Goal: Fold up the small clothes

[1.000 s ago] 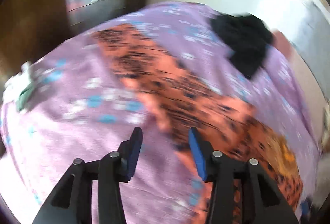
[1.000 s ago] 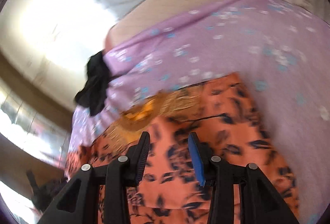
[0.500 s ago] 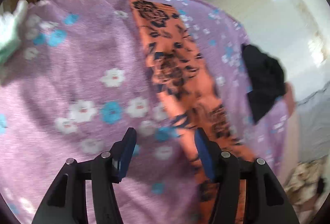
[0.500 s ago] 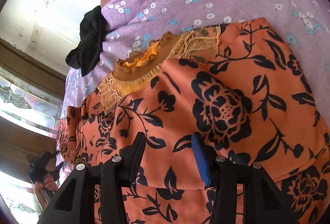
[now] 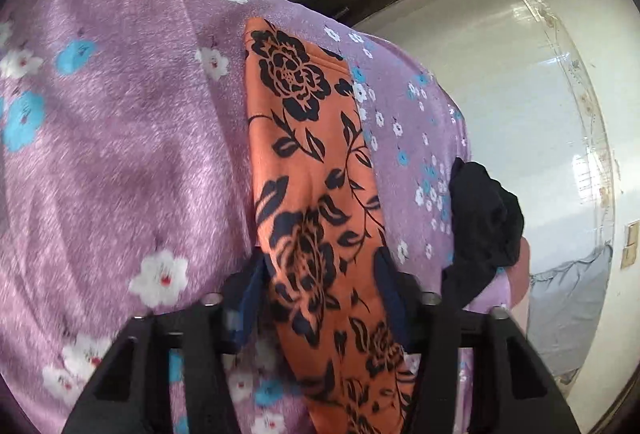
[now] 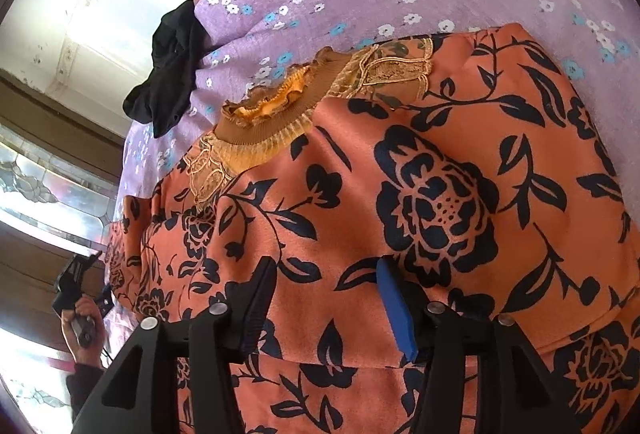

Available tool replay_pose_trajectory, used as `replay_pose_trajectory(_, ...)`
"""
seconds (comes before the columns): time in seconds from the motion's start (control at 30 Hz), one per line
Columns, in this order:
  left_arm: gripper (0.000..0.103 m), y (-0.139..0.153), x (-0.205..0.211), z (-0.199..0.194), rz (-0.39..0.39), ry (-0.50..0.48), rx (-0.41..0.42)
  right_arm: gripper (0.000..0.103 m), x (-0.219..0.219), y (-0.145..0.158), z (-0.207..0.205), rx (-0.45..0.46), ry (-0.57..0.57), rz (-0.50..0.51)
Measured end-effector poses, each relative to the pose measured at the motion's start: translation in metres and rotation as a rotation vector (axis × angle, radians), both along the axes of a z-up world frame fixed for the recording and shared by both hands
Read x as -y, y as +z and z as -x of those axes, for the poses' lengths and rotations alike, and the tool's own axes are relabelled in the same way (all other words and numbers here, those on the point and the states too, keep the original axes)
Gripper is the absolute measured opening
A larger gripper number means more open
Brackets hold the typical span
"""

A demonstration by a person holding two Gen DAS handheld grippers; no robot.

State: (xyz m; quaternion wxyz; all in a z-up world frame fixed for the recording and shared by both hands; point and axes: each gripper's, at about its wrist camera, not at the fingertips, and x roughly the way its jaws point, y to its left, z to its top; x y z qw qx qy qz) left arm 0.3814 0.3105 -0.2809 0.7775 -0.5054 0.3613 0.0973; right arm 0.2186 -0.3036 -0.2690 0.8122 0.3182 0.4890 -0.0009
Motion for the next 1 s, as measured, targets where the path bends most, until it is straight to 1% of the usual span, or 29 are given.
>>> replay_pose_trajectory(0.03,0.031,0.0,0.002,-0.005,-0.014,-0.009,-0.012,0.057,-0.001,0.0,-0.001,-0.001,0.001,0.005)
replay_pose_trajectory(0.07,0.014,-0.001,0.004,-0.011,-0.026,-0.023,-0.019,0.057,-0.001,0.0,-0.001,-0.001,0.002,0.006)
replay_pose_trajectory(0.1,0.006,0.001,0.009,-0.015,-0.05,-0.046,-0.016,0.057,0.0,0.0,-0.001,0.0,0.001,0.005)
replay_pose_trajectory(0.13,0.007,0.003,0.013,-0.019,-0.075,-0.049,-0.02,0.057,0.0,-0.001,-0.002,-0.001,-0.001,0.001)
replay_pose_trajectory(0.2,0.007,0.016,0.024,-0.016,-0.165,-0.062,-0.014,0.057,0.002,-0.001,-0.001,0.001,-0.01,-0.011)
replay_pose_trajectory(0.23,0.007,0.032,0.035,-0.016,-0.228,-0.087,0.022,0.057,0.004,0.0,-0.001,0.004,-0.02,-0.022)
replay_pose_trajectory(0.3,0.007,0.059,0.062,-0.015,-0.323,-0.149,0.078,0.057,0.009,0.004,0.002,0.018,-0.045,-0.035)
replay_pose_trajectory(0.37,0.006,0.093,0.108,-0.009,-0.444,-0.256,0.159,0.057,0.017,0.011,0.006,0.044,-0.083,-0.036)
replay_pose_trajectory(0.4,0.006,0.103,0.127,-0.005,-0.481,-0.297,0.183,0.057,0.021,0.014,0.008,0.057,-0.098,-0.039)
replay_pose_trajectory(0.43,0.006,0.117,0.161,0.003,-0.541,-0.375,0.224,0.057,0.025,0.017,0.01,0.069,-0.113,-0.044)
replay_pose_trajectory(0.47,0.006,0.123,0.181,0.008,-0.568,-0.42,0.247,0.057,0.03,0.021,0.013,0.084,-0.131,-0.051)
replay_pose_trajectory(0.53,0.006,0.133,0.244,0.029,-0.632,-0.578,0.313,0.057,0.041,0.028,0.018,0.111,-0.172,-0.064)
replay_pose_trajectory(0.57,0.006,0.135,0.273,0.038,-0.666,-0.649,0.332,0.057,0.045,0.03,0.02,0.117,-0.185,-0.068)
replay_pose_trajectory(0.6,0.006,0.132,0.312,0.054,-0.718,-0.746,0.353,0.057,0.052,0.032,0.022,0.126,-0.208,-0.075)
replay_pose_trajectory(0.7,0.007,0.111,0.396,0.1,-0.823,-0.998,0.375,0.057,0.069,0.038,0.028,0.144,-0.258,-0.091)
replay_pose_trajectory(0.73,0.009,0.098,0.428,0.12,-0.881,-1.108,0.37,0.057,0.077,0.04,0.031,0.153,-0.278,-0.095)
replay_pose_trajectory(0.77,0.013,0.083,0.456,0.141,-0.954,-1.215,0.358,0.057,0.083,0.042,0.033,0.161,-0.295,-0.097)
replay_pose_trajectory(0.8,0.017,0.073,0.47,0.152,-0.996,-1.268,0.347,0.057,0.089,0.045,0.035,0.169,-0.313,-0.098)
replay_pose_trajectory(0.83,0.024,0.06,0.485,0.169,-1.061,-1.327,0.328,0.057,0.095,0.048,0.038,0.177,-0.331,-0.097)
replay_pose_trajectory(0.87,0.04,0.052,0.492,0.18,-1.104,-1.353,0.314,0.057,0.098,0.05,0.04,0.182,-0.341,-0.096)
replay_pose_trajectory(0.9,0.047,0.044,0.496,0.192,-1.151,-1.365,0.299,0.057,0.104,0.053,0.043,0.189,-0.355,-0.092)
replay_pose_trajectory(0.93,0.053,0.042,0.494,0.2,-1.175,-1.359,0.295,0.062,0.108,0.056,0.045,0.194,-0.364,-0.087)
replay_pose_trajectory(1.0,0.054,0.047,0.484,0.204,-1.187,-1.324,0.295,0.066,0.111,0.059,0.047,0.197,-0.365,-0.09)
